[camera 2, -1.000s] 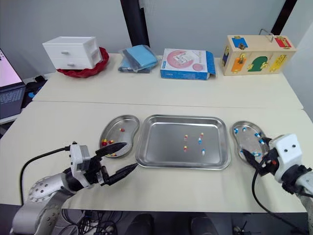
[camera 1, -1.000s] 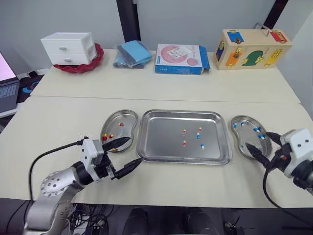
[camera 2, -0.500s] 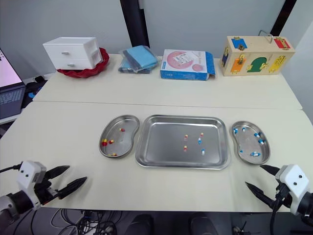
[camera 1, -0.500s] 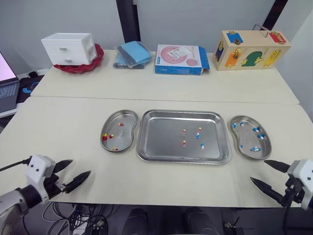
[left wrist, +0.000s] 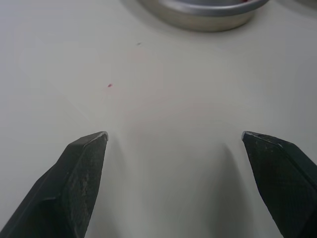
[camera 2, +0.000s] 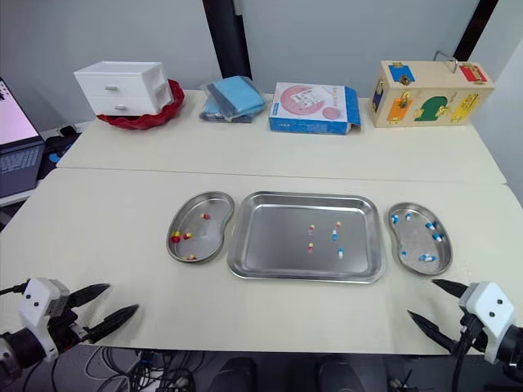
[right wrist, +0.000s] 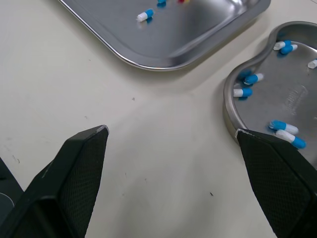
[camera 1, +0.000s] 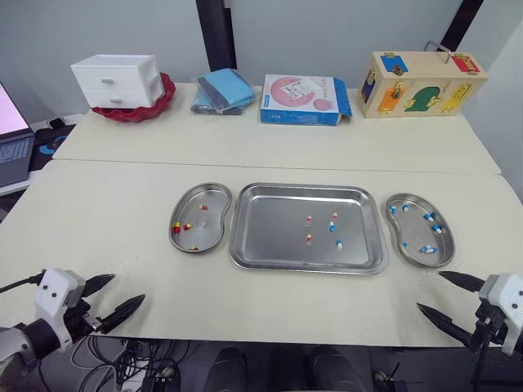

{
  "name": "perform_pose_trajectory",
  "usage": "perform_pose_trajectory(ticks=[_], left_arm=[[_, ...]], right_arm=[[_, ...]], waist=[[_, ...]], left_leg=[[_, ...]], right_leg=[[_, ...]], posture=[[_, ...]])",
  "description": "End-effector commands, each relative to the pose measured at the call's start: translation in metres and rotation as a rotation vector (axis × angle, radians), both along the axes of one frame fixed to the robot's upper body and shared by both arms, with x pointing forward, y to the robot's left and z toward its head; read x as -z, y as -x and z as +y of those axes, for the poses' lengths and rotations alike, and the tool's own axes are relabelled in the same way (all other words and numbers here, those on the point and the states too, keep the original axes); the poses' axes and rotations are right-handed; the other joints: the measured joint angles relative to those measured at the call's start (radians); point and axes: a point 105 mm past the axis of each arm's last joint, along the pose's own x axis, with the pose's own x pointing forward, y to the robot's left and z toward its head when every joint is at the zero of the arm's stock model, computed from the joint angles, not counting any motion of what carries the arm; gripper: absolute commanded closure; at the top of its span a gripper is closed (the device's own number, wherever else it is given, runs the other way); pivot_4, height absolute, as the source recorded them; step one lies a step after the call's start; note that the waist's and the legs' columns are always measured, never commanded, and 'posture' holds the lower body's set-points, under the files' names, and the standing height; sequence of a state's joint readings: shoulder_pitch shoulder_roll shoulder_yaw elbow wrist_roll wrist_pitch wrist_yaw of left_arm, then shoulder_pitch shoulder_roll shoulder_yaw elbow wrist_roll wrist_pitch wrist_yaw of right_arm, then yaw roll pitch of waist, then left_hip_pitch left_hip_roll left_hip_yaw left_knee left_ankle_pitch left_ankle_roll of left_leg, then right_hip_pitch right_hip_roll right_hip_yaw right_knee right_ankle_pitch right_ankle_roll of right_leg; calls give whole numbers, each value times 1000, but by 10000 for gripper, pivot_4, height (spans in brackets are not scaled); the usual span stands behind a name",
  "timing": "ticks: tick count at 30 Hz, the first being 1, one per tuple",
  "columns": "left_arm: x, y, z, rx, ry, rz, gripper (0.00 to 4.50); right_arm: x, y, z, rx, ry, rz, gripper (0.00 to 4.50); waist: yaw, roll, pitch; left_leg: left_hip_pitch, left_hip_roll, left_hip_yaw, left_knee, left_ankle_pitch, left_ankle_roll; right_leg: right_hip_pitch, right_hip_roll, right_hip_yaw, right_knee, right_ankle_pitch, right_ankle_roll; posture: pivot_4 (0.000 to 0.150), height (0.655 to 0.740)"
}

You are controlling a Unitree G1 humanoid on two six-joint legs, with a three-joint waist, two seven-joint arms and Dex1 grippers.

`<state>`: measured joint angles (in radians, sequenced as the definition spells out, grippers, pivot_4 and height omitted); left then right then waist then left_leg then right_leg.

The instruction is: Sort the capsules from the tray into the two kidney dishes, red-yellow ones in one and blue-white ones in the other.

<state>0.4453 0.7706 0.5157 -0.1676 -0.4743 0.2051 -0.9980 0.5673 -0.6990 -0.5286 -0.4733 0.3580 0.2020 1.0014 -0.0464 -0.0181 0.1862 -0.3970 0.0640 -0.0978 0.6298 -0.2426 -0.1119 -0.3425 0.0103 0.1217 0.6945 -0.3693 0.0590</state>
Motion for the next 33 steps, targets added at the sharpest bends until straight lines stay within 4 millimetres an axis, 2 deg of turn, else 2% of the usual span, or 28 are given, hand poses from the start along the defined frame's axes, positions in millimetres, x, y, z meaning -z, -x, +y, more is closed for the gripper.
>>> perform_pose_trajectory(ticks=[1, 5, 10, 16, 19, 22, 25, 30, 33], left_arm=[[-23, -9, -39, 187, 0, -67, 0], [-36, -9, -83, 392, 44, -52, 0], [-46, -16, -126, 550, 96, -78, 0], [-43, -45, -170, 622, 140, -124, 0], [-44, -55, -185, 655, 155, -137, 0], [-40, -70, -209, 717, 145, -149, 5695], [-35, -81, -224, 745, 130, -141, 14999], [-36, -99, -253, 812, 96, -143, 14999], [-34, -106, -263, 849, 66, -137, 14999]], right_arm=[[-15, -3, 18, -65, -14, -57, 1645], [-25, -3, 38, -112, -49, -84, 1645], [-28, -3, 56, -140, -95, -71, 1645], [-24, -2, 70, -164, -117, -50, 1645], [-22, 1, 74, -167, -124, -43, 1645], [-18, 5, 74, -155, -131, -40, 0], [-15, 8, 76, -147, -137, -37, 0], [-12, 12, 78, -131, -150, -35, 0], [-10, 14, 80, -125, -153, -36, 0]], waist=[[4, 0, 0], [12, 0, 0], [14, 1, 0], [16, 1, 0], [17, 1, 0], [18, 1, 0], [19, 1, 0], [17, 1, 0], [17, 1, 0]], left_leg=[[0, 0, 0, 0, 0, 0], [0, 0, 0, 0, 0, 0], [0, 0, -1, 0, 0, 0], [0, 0, -1, 1, 0, 0], [0, -1, -2, 2, 0, 0], [0, -1, -2, 2, 0, 0], [0, -1, -3, 4, 0, 0], [0, -1, -4, 5, 0, 0], [0, -1, -4, 6, 0, 0]], right_leg=[[0, 0, 0, 0, 0, 0], [0, 0, 0, 0, 0, 0], [0, 0, -1, 0, 0, 0], [1, 0, -1, 0, 0, 0], [1, 0, -2, 1, 0, 0], [2, 0, -2, 1, 0, 0], [2, 0, -2, 1, 0, 0], [3, 1, -3, 2, 0, 0], [4, 1, -3, 2, 0, 0]], posture=[[1500, 7302], [1500, 7302], [1500, 7302], [1500, 7302], [1500, 7302], [1500, 7302], [1500, 7302], [1500, 7302], [1500, 7302]])
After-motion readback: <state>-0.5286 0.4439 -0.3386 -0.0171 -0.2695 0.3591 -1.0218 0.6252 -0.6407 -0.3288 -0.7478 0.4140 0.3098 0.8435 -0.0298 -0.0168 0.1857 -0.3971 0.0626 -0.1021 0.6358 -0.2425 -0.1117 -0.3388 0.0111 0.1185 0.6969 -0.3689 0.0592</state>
